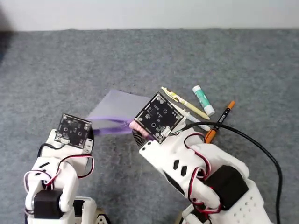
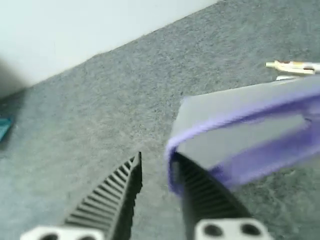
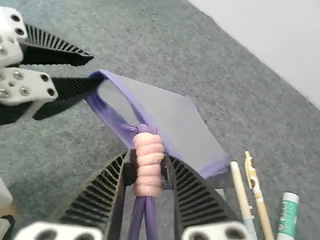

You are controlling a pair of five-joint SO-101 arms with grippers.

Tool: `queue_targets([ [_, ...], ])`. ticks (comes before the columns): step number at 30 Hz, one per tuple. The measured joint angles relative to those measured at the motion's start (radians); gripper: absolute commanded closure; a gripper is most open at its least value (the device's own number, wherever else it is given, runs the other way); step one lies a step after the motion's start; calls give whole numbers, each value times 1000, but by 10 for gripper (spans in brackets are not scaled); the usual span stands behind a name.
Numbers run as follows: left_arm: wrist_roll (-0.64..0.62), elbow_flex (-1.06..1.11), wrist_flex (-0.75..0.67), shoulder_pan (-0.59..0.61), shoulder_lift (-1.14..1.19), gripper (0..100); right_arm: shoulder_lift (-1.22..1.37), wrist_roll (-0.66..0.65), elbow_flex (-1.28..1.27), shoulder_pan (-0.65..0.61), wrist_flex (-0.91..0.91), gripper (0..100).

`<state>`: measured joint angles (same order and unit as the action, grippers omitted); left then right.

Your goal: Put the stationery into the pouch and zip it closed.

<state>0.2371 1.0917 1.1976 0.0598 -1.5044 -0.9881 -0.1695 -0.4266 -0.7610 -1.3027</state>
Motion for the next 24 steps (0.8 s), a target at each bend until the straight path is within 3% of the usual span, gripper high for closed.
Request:
queue_targets([
  [7,-77,12,-5,0,17,771,-18,11,-23,-14,0,991],
  [14,-78,149,-114,0,26,780,-18,11,-23,-14,0,991],
  [21,-75,175,-206,-3,26,993,-18,11,-23,-15,-3,991],
  [24,-28,175,-206,-5,28,988,-18,11,-23,6,-3,991],
])
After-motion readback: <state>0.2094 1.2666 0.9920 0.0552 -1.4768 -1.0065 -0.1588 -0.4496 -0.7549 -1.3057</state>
